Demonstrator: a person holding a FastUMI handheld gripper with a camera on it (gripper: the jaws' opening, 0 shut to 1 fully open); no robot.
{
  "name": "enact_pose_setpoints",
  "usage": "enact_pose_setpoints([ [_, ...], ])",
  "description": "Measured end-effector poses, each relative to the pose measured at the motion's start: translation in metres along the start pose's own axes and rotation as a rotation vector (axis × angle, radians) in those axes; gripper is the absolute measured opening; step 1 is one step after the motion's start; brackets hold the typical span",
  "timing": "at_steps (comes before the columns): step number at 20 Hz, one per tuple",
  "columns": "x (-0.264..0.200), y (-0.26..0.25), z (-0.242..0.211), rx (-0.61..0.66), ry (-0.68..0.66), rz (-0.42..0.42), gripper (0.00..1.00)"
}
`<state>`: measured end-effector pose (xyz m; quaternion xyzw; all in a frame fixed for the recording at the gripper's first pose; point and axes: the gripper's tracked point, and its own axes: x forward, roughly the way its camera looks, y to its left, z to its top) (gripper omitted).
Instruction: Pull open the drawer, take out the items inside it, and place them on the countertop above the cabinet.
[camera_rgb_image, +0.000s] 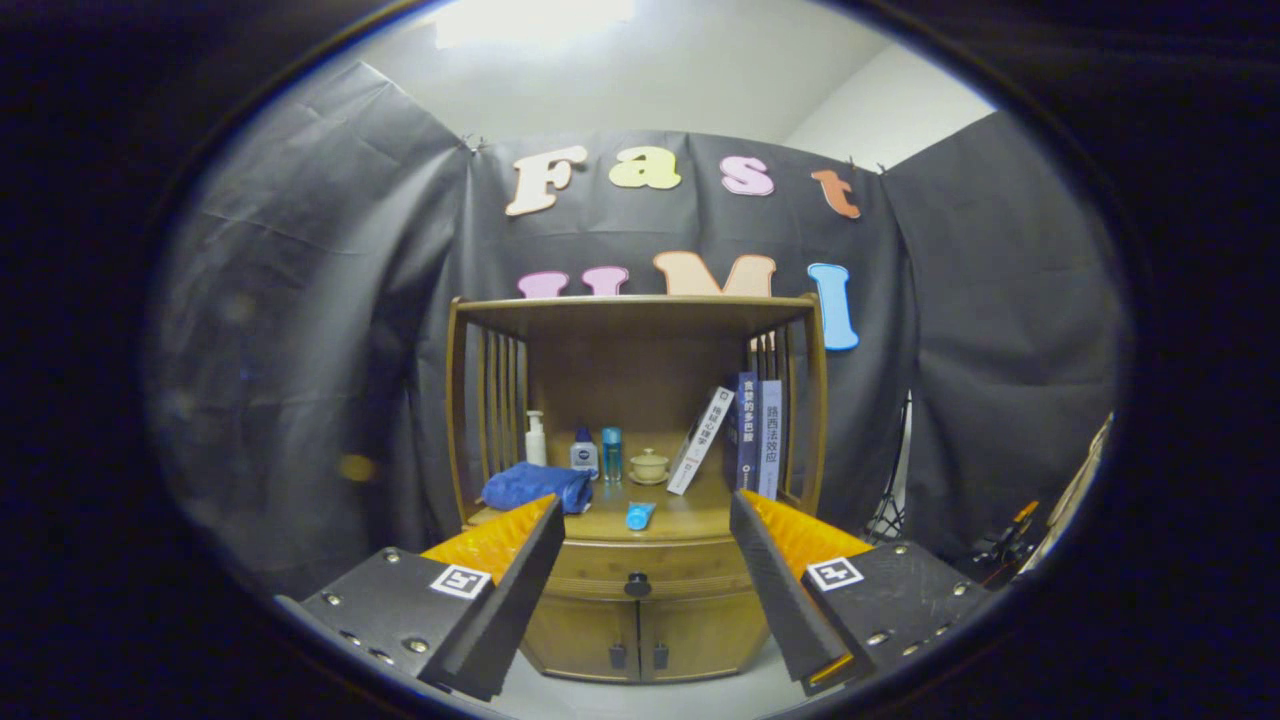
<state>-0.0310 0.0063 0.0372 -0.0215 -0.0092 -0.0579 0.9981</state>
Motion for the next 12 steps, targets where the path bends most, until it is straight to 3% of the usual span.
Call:
enact_pose_setpoints([
  [12, 0.000, -0.002, -0.016, 0.045, 0.015, 0.008, 0.99],
])
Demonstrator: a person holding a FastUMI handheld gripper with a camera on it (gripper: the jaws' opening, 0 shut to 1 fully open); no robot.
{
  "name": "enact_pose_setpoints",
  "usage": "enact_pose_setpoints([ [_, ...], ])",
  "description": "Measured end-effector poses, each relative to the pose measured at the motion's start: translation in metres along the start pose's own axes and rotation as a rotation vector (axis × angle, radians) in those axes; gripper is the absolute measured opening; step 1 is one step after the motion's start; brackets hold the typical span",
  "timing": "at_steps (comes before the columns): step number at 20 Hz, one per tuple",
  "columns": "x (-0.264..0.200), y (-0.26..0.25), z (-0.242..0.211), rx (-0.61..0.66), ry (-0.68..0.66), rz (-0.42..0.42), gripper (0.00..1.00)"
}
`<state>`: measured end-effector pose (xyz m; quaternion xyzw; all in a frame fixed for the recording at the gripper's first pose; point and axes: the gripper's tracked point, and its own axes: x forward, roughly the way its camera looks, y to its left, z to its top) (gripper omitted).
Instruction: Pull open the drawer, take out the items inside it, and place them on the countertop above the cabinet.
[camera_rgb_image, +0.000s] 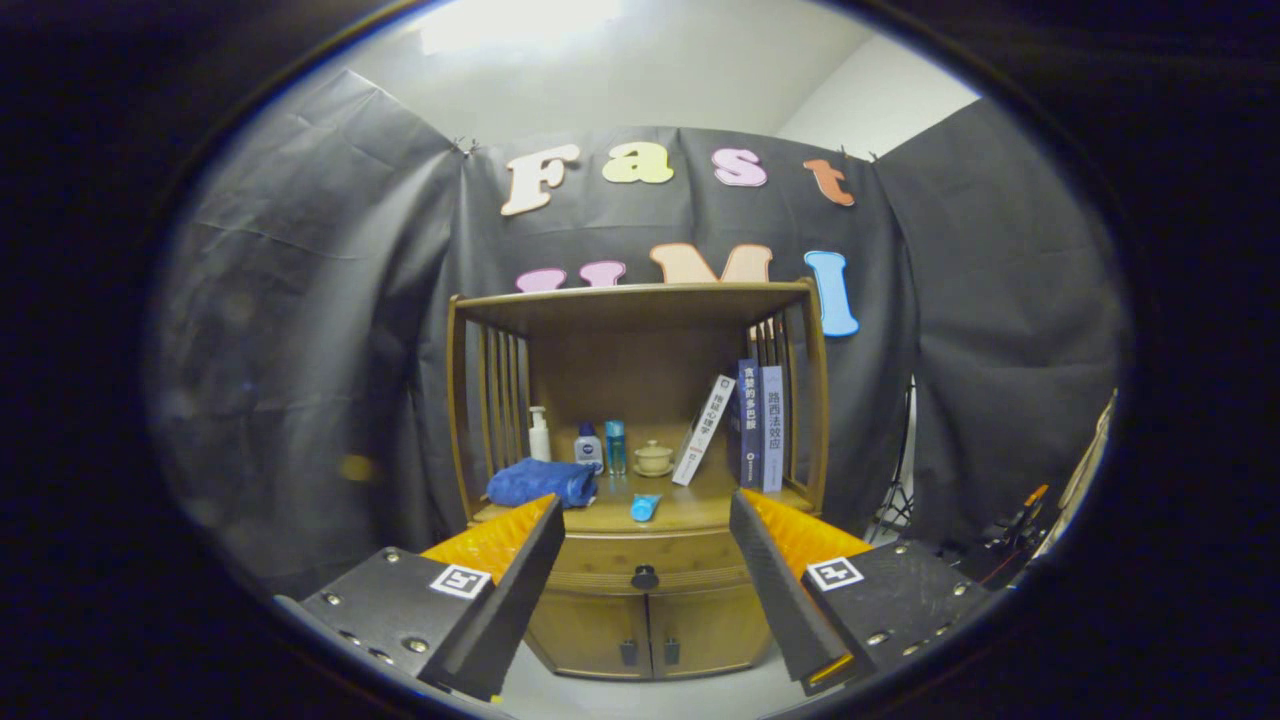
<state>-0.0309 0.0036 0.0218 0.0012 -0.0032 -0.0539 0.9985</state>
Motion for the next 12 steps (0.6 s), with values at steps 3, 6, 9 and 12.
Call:
enact_pose_setpoints([
  [3, 0.0031, 0.0009, -0.0067, 0.000, 0.018, 0.008, 0.99],
  [6, 0.0045, 0.0024, -0.0084, 0.015, 0.021, 0.015, 0.99],
  [9, 0.0064, 0.0025, -0.0108, 0.013, 0.025, 0.019, 0.99],
  [12, 0.0062, 0.0057, -0.0108, 0.004, 0.023, 0.028, 0.99],
])
